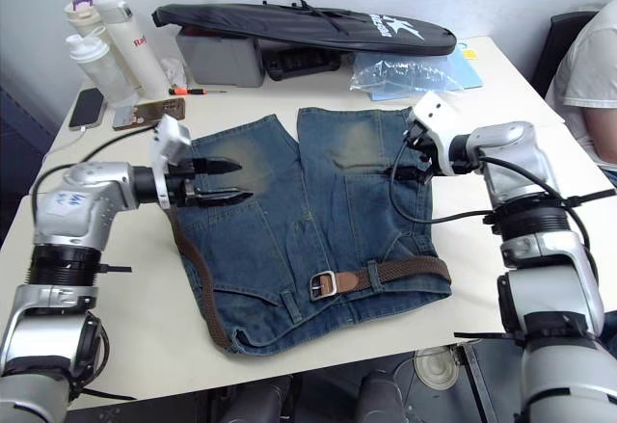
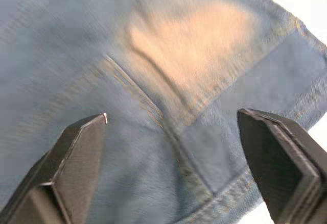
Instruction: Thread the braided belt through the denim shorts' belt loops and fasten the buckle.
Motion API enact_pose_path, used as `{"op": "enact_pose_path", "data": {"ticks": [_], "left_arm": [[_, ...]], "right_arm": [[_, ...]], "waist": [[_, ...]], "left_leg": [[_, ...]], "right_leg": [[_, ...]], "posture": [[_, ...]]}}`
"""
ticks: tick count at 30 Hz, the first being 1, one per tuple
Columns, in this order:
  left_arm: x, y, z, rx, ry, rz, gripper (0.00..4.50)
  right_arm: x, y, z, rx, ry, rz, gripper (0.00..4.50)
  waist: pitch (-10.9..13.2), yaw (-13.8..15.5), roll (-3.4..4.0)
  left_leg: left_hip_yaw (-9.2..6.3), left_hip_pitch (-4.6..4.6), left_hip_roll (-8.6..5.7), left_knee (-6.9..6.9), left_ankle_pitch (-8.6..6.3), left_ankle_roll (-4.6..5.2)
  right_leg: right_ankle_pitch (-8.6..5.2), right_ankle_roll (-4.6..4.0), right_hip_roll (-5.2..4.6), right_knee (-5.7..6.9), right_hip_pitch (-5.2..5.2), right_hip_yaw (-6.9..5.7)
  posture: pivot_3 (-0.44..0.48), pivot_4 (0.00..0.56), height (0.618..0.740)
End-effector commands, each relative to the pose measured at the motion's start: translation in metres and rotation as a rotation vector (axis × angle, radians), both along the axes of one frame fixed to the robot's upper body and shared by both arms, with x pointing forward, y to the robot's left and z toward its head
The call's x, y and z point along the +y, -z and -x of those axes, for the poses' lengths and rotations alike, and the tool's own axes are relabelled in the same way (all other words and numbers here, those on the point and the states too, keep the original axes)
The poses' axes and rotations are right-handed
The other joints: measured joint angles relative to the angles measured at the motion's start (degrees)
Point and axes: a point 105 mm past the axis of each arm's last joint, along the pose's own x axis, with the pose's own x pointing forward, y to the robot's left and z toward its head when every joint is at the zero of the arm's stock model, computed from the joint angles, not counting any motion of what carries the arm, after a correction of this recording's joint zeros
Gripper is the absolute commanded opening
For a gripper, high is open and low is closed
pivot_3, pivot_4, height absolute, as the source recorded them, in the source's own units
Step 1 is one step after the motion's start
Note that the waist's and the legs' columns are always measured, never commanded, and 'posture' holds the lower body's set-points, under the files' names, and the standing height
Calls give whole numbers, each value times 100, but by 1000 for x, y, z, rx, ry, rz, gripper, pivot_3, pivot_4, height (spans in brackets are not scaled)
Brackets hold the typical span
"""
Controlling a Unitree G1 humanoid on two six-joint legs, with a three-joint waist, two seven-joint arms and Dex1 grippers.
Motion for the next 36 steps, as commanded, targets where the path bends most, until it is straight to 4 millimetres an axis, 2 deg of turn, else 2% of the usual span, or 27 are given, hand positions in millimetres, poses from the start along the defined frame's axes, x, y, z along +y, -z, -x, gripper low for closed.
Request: {"op": "enact_pose_path", "data": {"ticks": [1, 3, 6, 7, 9, 11, 13, 14, 15, 16, 19, 27, 31, 33, 34, 36], "left_arm": [[7, -7, 17, -10, 13, 2, 4500], [8, -3, 21, 5, 0, -2, 4500], [7, 2, 24, 13, -9, -7, 4500], [7, 3, 25, 14, -10, -6, 4500], [5, 6, 29, 19, -8, -9, 4500], [5, 11, 34, 26, -10, -21, 4500], [5, 15, 35, 31, -16, -30, 4500], [5, 16, 36, 33, -18, -32, 4500], [6, 18, 37, 33, -26, -32, 4500], [6, 19, 39, 31, -34, -32, 4500], [7, 22, 42, 3, -61, -45, 4500], [11, 20, 57, -58, -108, -2, 4500], [9, 21, 67, -42, -72, -1, 4500], [6, 24, 74, -24, -53, -12, 4500], [6, 24, 76, -20, -48, -15, 4500], [9, 26, 81, -22, -28, -46, 4500]], "right_arm": [[2, -9, 21, -26, -35, -37, 4430], [2, -3, 27, -20, -27, -44, 4430], [4, 2, 32, 0, -8, -73, 4430], [5, 3, 35, 7, -11, -80, 4430], [7, 6, 42, 24, -25, -72, 4430], [7, 9, 47, 38, -39, -56, 4430], [7, 9, 49, 38, -49, -47, 4430], [7, 9, 50, 36, -54, -44, 4430], [6, 8, 52, 43, -53, -45, 4430], [6, 7, 54, 49, -51, -51, 4430], [6, 8, 67, 79, -83, -38, 4430], [5, 3, 117, 154, -186, -59, 4430], [6, 2, 122, 149, -177, -78, 4430], [3, 6, 122, 182, -131, -93, 4430], [2, 7, 121, 190, -117, -97, 4430], [0, 8, 126, 190, -142, -52, 4430]], "waist": [[0, 5, 0], [2, -10, 3], [4, -52, 11], [6, -43, 16], [7, -41, 23], [13, -56, 40], [20, -98, 53], [18, 104, -26], [25, 144, -25], [26, 149, -26], [25, 147, -25], [25, 170, -26], [23, 150, -21], [29, 156, -23], [28, 172, -21], [32, 208, -15]], "left_leg": [[6, 6, 7, 2, -7, -3], [-25, -2, -10, -1, -5, 8], [-3, -56, -61, -2, 47, 88], [-20, -68, -77, -3, 59, 94], [-137, -69, -144, -5, 83, 117], [-268, -68, -173, -35, 101, 139], [-394, -61, -185, -73, 142, 130], [-538, -59, -216, -121, 197, 97], [-352, -92, -225, -105, 233, 3], [-183, -108, -168, -90, 226, 22], [-96, -73, -158, -99, 196, 62], [-58, -70, -151, -90, 166, 98], [-38, -67, -144, -81, 161, 101], [12, -79, -146, -62, 159, 126], [43, -50, -128, -58, 146, 132], [15, -57, -129, -59, 139, 138]], "right_leg": [[0, 0, 3, 2, 0, 0], [-2, -4, 0, -26, 41, -45], [-7, 3, -121, -26, 90, -235], [-5, 6, -137, -30, 97, -261], [-8, 22, -154, -23, 130, -293], [-32, 51, -80, 14, 125, -191], [-78, 64, 54, 87, 87, -28], [-151, 39, 258, 221, 8, 221], [-289, -216, 370, 172, -81, 448], [-296, -247, 372, 230, -92, 386], [-282, -245, 344, 230, -87, 385], [-269, -231, 314, 192, -92, 385], [-268, -234, 313, 182, -91, 386], [-270, -240, 186, 144, -3, 152], [-262, -229, 213, 168, -1, 123], [-262, -231, 220, 136, -2, 146]], "posture": [[0, 150, 718], [0, 150, 723], [0, 150, 729], [0, 150, 732], [0, 150, 737], [0, 150, 737], [0, 150, 737], [0, 150, 737], [0, 150, 737], [0, 150, 737], [0, 150, 737], [0, 150, 737], [0, 150, 738], [0, 150, 738], [0, 150, 738], [0, 150, 738]]}}
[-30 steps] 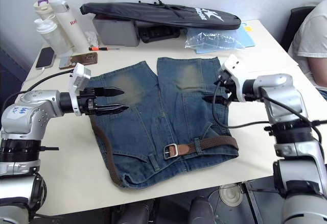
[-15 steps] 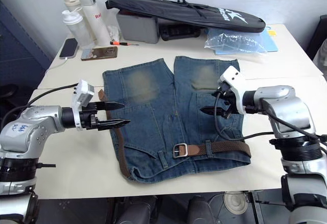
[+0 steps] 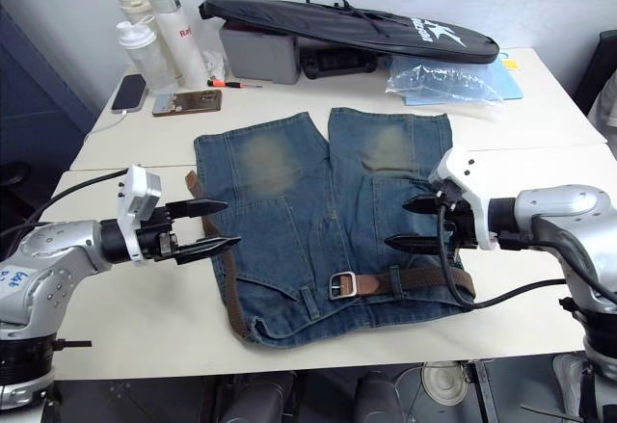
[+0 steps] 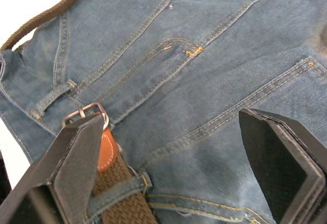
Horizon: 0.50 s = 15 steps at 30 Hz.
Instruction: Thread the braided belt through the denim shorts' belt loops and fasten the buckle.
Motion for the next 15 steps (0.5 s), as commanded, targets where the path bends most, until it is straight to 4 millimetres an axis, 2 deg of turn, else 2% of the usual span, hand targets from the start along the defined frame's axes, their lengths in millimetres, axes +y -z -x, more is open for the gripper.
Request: {"op": "enact_pose_path", "data": {"ticks": [1, 4, 6, 8, 12, 15], "left_arm": [[5, -9, 10, -57, 52, -59, 4500], [18, -8, 10, -68, 51, -119, 4500], [34, -12, 6, -58, 8, -121, 4500], [45, -11, 4, -40, -36, -132, 4500], [71, 8, -1, 169, -259, -82, 4500], [88, 20, -4, 314, -449, -2, 4500]], "right_arm": [[-2, -7, 9, -27, -42, 54, 4430], [-2, -5, 22, -3, -114, 111, 4430], [3, -2, 41, 41, -227, 158, 4430], [9, -1, 52, 64, -294, 170, 4430], [26, -2, 54, 27, -374, 173, 4430], [36, -3, 42, -46, -376, 169, 4430]], "waist": [[1, 68, 0], [2, 160, 3], [3, 201, 6], [5, 225, 10], [9, 177, 16], [14, 136, 9]], "left_leg": [[5, -6, -2, 0, -1, 1], [46, -11, 5, -7, -2, 3], [72, -16, 12, -10, -4, 0], [82, -14, 29, -10, -15, 2], [112, -6, 80, 8, -60, -4], [114, 0, 106, 7, -76, -11]], "right_leg": [[1, 1, 0, 2, -14, 14], [1, -1, -2, 13, -48, 43], [3, -5, 1, 14, -60, 50], [5, -11, 9, 12, -67, 62], [17, -30, 60, 0, -70, 93], [17, -31, 90, 10, -79, 117]], "posture": [[0, 150, 738], [0, 150, 738], [0, 150, 738], [0, 150, 738], [0, 150, 738], [0, 150, 738]]}}
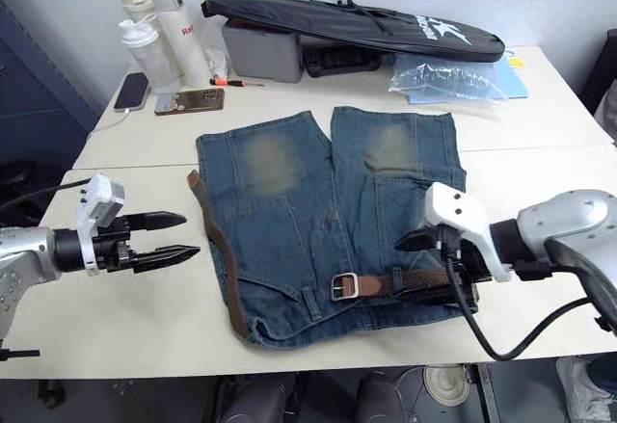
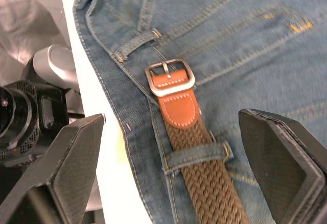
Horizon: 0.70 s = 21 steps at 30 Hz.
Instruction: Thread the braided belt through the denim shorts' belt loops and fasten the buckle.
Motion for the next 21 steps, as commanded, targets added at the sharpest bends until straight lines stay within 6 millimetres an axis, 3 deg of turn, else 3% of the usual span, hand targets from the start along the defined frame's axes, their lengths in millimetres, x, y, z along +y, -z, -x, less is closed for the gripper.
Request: {"op": "enact_pose_path", "data": {"ticks": [1, 8, 12, 20, 21], "left_arm": [[14, 1, -5, 70, -190, 50, 4500], [-1, -7, -50, 101, -511, 271, 4500], [-7, -8, -67, 112, -626, 170, 4500], [-12, 22, -85, 208, -762, -111, 4500], [-15, 27, -86, 225, -754, -121, 4244]], "right_arm": [[12, -5, -12, -94, -22, -22, 4430], [26, -2, -35, -173, -18, -29, 4430], [30, -3, -39, -194, -14, -37, 4430], [30, -9, -45, -254, 36, -46, 4430], [30, -9, -46, -259, 43, -48, 4463]], "waist": [[5, -15, -9], [7, 73, -24], [11, 111, -45], [11, 107, -46], [11, 109, -45]], "left_leg": [[0, 1, 5, 2, -3, -7], [-15, 2, 13, 26, -1, -44], [-2, 3, 34, 54, -9, -57], [34, 10, 68, 59, -23, -74], [34, 10, 68, 59, -24, -74]], "right_leg": [[0, 0, 4, 11, -6, 3], [7, 7, 25, 46, -14, 12], [16, 9, 50, 41, -1, 19], [21, 0, 85, 40, -7, 41], [21, 0, 85, 41, -10, 45]], "posture": [[0, 150, 738], [0, 150, 738], [0, 150, 738], [0, 150, 738], [0, 150, 738]]}}
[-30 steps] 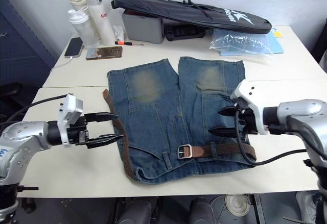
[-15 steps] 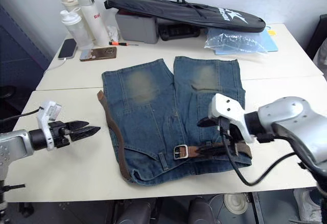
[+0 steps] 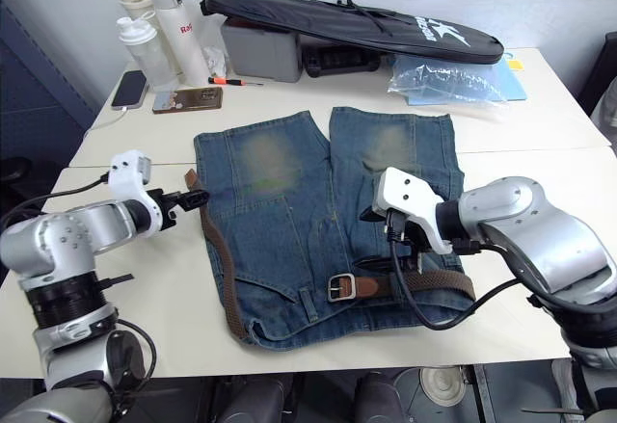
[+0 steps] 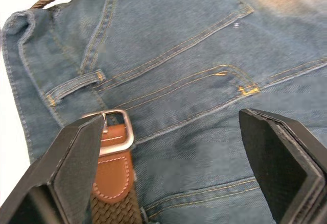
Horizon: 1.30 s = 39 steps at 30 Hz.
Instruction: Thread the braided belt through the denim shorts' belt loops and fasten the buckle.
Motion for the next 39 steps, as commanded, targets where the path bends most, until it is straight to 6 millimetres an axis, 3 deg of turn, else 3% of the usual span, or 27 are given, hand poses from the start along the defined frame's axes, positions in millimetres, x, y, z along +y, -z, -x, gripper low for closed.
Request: {"op": "enact_pose_path", "data": {"ticks": [1, 2, 5, 8, 10, 11, 15, 19, 21, 25, 28, 30, 35, 39], "left_arm": [[-4, 5, -3, 26, -8, -49, 3964], [-4, 7, -4, 35, -11, -61, 3719], [-1, 2, -11, 9, -52, -70, 2365], [5, -18, -21, -74, -98, -55, 1363], [1, -30, -26, -130, -88, -15, 641], [-8, -40, -29, -184, -50, 17, 63], [-51, -79, -26, -414, 233, 28, 25], [-79, -92, -12, -501, 460, 12, 25], [-81, -92, -10, -496, 482, 4, 25], [-36, -68, -25, -320, 225, -133, 25], [-15, -56, -23, -227, 87, -121, 994], [-6, -50, -20, -176, -17, -156, 1891], [-17, -32, -6, -56, -139, -195, 4260], [-32, -25, -2, -21, -157, -160, 4436]], "right_arm": [[2, -16, -3, -82, 16, -17, 4480], [1, -17, -3, -85, 21, -19, 4480], [0, -18, -5, -98, 39, -19, 4480], [-1, -19, -6, -108, 54, -13, 4480], [-3, -19, -7, -111, 60, -9, 4480], [-3, -19, -7, -112, 62, -7, 4480], [-6, -20, -9, -123, 71, 0, 4480], [-8, -22, -11, -137, 80, 2, 4480], [-9, -22, -12, -141, 83, 6, 4480], [-11, -22, -13, -144, 88, 5, 4480], [-10, -22, -13, -141, 86, 2, 4480], [-10, -22, -13, -141, 85, 2, 4480], [-8, -21, -14, -138, 73, 1, 4480], [-7, -21, -16, -139, 70, 0, 4480]], "waist": [[-1, 9, 2], [-1, 11, 2], [-4, 20, 6], [-3, 44, 6], [-1, 34, 2], [0, 34, 0], [1, 23, -2], [0, 1, 1], [-1, -3, 3], [0, -4, 1], [1, 1, -1], [3, 8, -4], [6, 54, -13], [7, 40, -14]], "left_leg": [[1, 0, 0, 0, 0, 0], [1, 0, -1, 1, 0, 0], [2, 2, -1, 2, 0, -1], [1, 2, -2, 7, 0, -1], [1, -1, -2, 8, 0, -1], [1, -1, -2, 8, -1, -2], [13, -5, -1, 5, -4, -8], [60, -4, 6, 1, -8, -14], [67, -1, 11, 0, -9, -13], [69, 2, 18, 1, -10, -10], [68, 3, 18, 0, -12, -6], [64, 0, 17, 1, -13, -4], [60, -7, 9, 9, -13, -4], [69, -6, 12, 11, -14, -5]], "right_leg": [[0, 0, -1, 0, 0, 1], [0, 0, -1, 2, -1, 2], [0, 0, -1, 2, 0, 4], [0, -1, -1, 2, 1, 4], [1, -1, -1, 0, 0, 4], [1, -1, -2, -1, 0, 4], [2, 1, -1, -5, -2, 3], [2, 0, 2, -10, -3, 5], [3, -1, 3, -13, -3, 6], [5, -5, 10, -13, -3, 6], [5, -5, 10, -8, -6, 8], [5, -5, 8, -7, -8, 8], [9, 2, 4, -11, -6, 8], [9, 3, 7, -11, -5, 9]], "posture": [[0, 150, 738], [0, 150, 738], [0, 150, 738], [0, 150, 738], [0, 150, 738], [0, 150, 738], [0, 150, 738], [0, 150, 738], [0, 150, 738], [0, 150, 738], [0, 150, 738], [0, 150, 738], [0, 150, 738], [0, 150, 738]]}}
